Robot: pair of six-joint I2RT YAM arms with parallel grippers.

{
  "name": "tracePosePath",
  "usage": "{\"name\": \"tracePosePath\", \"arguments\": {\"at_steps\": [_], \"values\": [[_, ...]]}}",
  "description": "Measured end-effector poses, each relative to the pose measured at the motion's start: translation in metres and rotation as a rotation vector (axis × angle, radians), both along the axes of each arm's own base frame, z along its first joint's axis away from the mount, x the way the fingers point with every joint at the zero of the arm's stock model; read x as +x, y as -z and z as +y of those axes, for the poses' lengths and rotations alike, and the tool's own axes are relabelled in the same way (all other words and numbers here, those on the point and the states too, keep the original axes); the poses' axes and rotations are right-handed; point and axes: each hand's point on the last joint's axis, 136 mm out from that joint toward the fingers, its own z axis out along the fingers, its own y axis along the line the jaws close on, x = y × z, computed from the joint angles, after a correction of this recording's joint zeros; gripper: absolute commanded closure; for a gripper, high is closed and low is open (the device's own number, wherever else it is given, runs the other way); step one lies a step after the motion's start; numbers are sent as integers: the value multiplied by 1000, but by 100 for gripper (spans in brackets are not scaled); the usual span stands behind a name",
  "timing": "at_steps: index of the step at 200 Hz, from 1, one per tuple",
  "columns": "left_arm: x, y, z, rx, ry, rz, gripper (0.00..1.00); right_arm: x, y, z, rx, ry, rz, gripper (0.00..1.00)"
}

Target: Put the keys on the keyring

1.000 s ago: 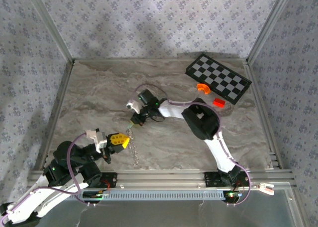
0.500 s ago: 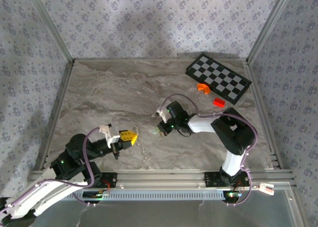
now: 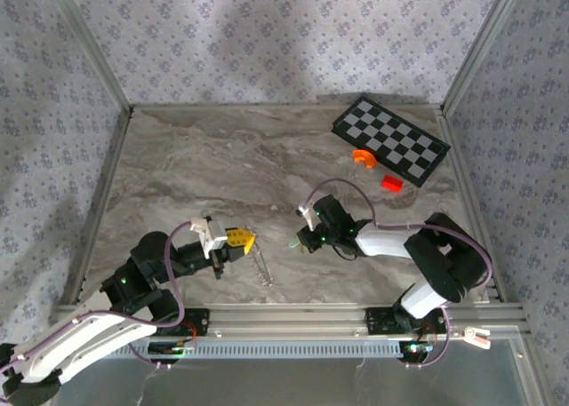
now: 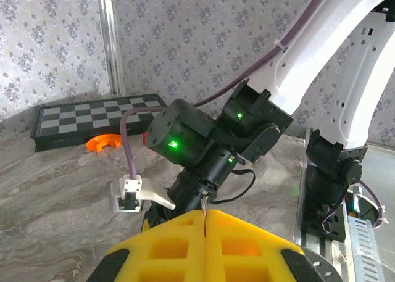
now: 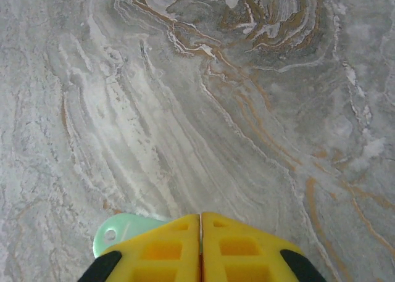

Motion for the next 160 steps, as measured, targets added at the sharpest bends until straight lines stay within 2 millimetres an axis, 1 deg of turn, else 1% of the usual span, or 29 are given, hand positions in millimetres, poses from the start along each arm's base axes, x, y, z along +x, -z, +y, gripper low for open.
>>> {"name": "tracePosePath", "arguments": {"at_steps": [18,39,62,86,104,122,138,160], "values": [[0,-1,0,-2,0,-2,100,-1,-5,-3,0,9,-2,68],[0,-1,0,-3,0,-3,100,-2,-14,-5,7,23,-10,61],[0,-1,0,-3,0,-3,100,-4,-25,-13,10,47,-1,50],[0,-1,0,-2,0,-3,100,-3,-33,-26,-6,73,36,47],[-1,-1,0,-3,7,-3,100,-4,-38,-34,-27,78,67,42],[-3,-1,-1,-2,20,-3,100,-9,-43,-37,-41,57,93,36],[-5,-1,-2,-1,30,-5,100,-14,-42,-39,-47,34,113,35],[-6,1,-4,6,46,-2,100,-20,-35,-40,-72,14,151,35]]}}
